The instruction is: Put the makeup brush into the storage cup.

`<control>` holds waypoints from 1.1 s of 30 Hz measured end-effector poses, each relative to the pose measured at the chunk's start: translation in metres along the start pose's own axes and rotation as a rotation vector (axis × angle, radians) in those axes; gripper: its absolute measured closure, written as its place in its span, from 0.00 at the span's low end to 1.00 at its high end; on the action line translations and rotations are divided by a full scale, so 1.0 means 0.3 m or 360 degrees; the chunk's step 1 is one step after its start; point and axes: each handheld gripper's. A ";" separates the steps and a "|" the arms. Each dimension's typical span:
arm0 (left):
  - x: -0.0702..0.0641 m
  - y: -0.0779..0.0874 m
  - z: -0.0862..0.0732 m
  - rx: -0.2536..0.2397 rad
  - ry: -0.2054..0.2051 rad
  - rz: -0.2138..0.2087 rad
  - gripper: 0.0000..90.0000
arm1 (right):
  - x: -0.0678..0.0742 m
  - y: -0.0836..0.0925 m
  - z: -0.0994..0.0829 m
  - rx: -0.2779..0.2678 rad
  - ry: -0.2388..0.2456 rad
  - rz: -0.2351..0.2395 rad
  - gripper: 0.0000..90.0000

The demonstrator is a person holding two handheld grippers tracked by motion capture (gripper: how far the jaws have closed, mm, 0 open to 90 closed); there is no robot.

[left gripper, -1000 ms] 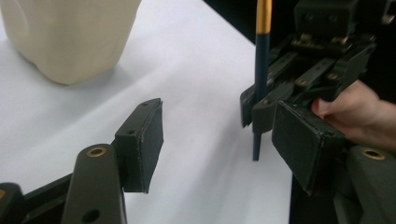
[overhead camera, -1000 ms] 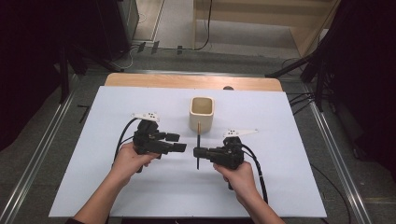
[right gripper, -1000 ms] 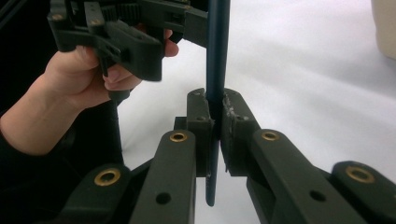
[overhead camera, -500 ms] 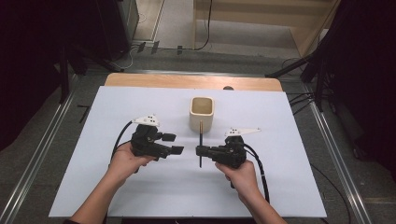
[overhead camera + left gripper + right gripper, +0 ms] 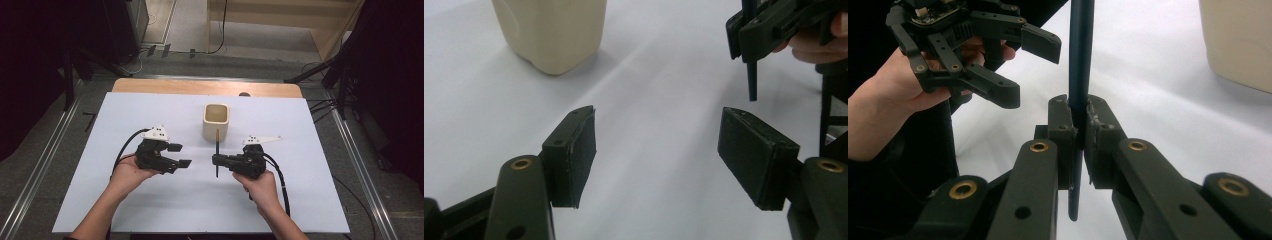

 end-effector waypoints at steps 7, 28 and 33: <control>0.003 0.011 -0.014 0.0003 -0.0044 0.0051 0.34 | -0.003 0.005 0.003 -0.0002 0.0002 -0.0012 0.93; 0.008 0.049 -0.063 0.0006 -0.0059 0.0137 0.32 | -0.006 0.019 0.014 -0.0021 0.0020 -0.0055 0.93; 0.015 0.077 -0.087 -0.0017 -0.0074 0.0127 0.27 | -0.007 0.026 0.027 -0.0028 0.0037 -0.0077 0.93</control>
Point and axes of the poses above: each handheld gripper's, and its own axes: y roughly backward along the jaws, z roughly out of its top, x roughly to its left, and after that the axes turned 7 degrees about z, right-handed
